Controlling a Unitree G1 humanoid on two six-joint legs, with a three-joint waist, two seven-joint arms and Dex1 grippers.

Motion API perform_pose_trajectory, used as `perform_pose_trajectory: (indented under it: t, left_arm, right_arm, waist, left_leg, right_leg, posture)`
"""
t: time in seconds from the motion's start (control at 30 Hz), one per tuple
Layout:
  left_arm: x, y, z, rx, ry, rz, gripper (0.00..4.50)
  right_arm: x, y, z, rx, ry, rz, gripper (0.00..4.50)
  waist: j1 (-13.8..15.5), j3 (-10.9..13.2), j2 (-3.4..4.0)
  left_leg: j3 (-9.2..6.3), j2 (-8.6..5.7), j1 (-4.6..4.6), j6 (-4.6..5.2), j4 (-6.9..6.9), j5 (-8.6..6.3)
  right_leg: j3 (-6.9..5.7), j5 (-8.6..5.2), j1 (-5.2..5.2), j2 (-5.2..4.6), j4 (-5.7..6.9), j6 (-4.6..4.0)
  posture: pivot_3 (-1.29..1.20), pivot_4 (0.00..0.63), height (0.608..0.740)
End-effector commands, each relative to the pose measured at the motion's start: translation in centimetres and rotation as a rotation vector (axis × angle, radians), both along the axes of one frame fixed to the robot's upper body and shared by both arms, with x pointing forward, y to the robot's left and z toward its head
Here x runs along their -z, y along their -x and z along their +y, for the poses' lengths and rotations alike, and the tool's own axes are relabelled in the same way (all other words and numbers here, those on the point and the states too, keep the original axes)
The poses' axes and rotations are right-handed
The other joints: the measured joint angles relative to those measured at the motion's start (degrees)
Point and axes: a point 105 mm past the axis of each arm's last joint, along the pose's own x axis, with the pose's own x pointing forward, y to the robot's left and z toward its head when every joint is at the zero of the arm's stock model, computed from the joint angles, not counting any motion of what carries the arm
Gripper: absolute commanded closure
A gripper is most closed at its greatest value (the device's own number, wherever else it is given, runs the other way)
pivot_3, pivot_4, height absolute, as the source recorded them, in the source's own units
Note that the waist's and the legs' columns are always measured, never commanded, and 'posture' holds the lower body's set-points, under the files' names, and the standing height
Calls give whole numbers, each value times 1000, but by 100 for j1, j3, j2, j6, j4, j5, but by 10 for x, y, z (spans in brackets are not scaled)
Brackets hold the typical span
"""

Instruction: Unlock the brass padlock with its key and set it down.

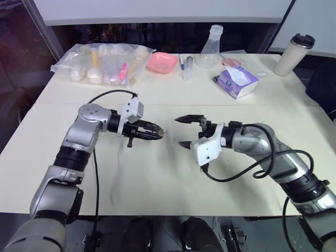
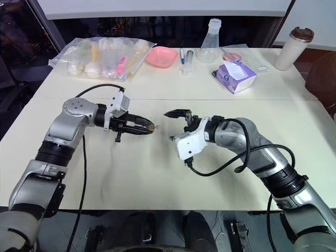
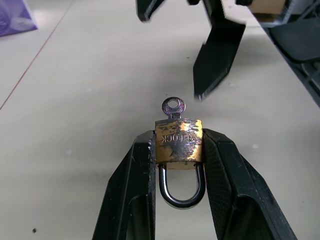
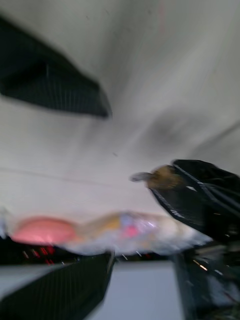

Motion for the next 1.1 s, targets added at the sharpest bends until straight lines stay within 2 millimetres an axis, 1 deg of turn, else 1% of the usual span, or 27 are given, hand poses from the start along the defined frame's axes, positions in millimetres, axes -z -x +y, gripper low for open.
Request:
perform_pose_trajectory:
  t: [0.03,0.1,0.3,0.33,0.37,0.43,0.47,0.57,0.6,0.63,0.8,0.9,1.0,1.1]
  left_arm:
    - [-14,4,-2,17,44,-23,3758]
    - [-16,5,-4,21,51,-23,3758]
    - [-17,5,-5,28,50,-27,3758]
    - [-16,5,-5,27,47,-29,3758]
    - [-16,5,-5,26,44,-32,3758]
    - [-15,5,-5,28,42,-33,3758]
    - [-15,5,-4,29,42,-34,3758]
    - [-15,5,-4,29,39,-39,3758]
    - [-14,4,-3,29,37,-42,3758]
    - [-13,4,-3,27,34,-45,3758]
    - [-13,3,-4,27,38,-54,3758]
    - [-15,6,-7,43,40,-77,3758]
    - [-17,8,-9,53,34,-126,3758]
    - [-15,4,-10,44,14,-212,3758]
  right_arm:
    - [-21,4,16,-89,-44,-150,35]
    - [-23,3,21,-108,-48,-189,35]
    - [-21,-4,22,-105,-39,-216,35]
    - [-21,-4,22,-106,-39,-214,264]
    - [-20,-5,22,-106,-36,-209,548]
    - [-18,-4,22,-110,-26,-203,1378]
    - [-16,-4,21,-111,-24,-198,1857]
    - [-15,-3,21,-115,-20,-194,3548]
    - [-15,-3,20,-115,-19,-194,4037]
    - [-15,-3,21,-115,-20,-192,4432]
    - [-15,-1,23,-125,-22,-187,4432]
    - [-12,2,25,-135,-23,-141,4432]
    - [-12,7,28,-150,-42,-75,4432]
    - [-10,11,28,-137,-63,54,4432]
  waist:
    - [-2,0,0]
    - [-10,0,0]
    - [7,0,0]
    - [4,0,0]
    - [0,0,0]
    - [-2,0,0]
    - [-3,0,0]
    - [-5,0,0]
    - [-5,0,0]
    - [-5,0,0]
    - [-4,0,0]
    - [-3,0,0]
    - [-4,0,0]
    - [-1,0,0]
  left_leg:
    - [0,0,1,-2,0,1]
    - [0,1,1,-8,0,5]
    - [0,-1,1,-11,1,7]
    - [0,-1,1,-11,1,7]
    - [0,0,1,-11,2,7]
    - [0,1,1,-11,1,7]
    - [0,1,1,-11,1,7]
    - [0,1,1,-11,1,7]
    - [0,1,1,-11,1,7]
    - [0,1,1,-11,1,7]
    - [0,1,1,-11,1,7]
    - [0,1,1,-11,1,7]
    - [0,1,1,-11,1,7]
    - [0,1,2,-11,1,7]
  right_leg:
    - [0,0,0,0,0,0]
    - [0,0,-1,1,2,0]
    - [0,0,2,-1,1,0]
    - [0,0,2,-1,1,0]
    - [0,0,2,-1,2,0]
    - [0,0,1,1,2,0]
    - [0,0,0,1,3,0]
    - [0,0,1,0,2,0]
    - [0,0,1,0,2,0]
    - [0,0,1,1,2,0]
    - [0,0,1,0,2,0]
    - [0,0,1,0,2,0]
    - [0,0,1,0,3,0]
    - [0,0,2,-1,3,0]
  posture:
    - [0,150,715]
    - [0,150,715]
    - [0,150,715]
    - [0,150,715]
    - [0,150,715]
    - [0,150,715]
    - [0,150,715]
    - [0,150,715]
    - [0,150,715]
    - [0,150,715]
    - [0,150,715]
    - [0,150,715]
    - [0,150,715]
    - [0,150,715]
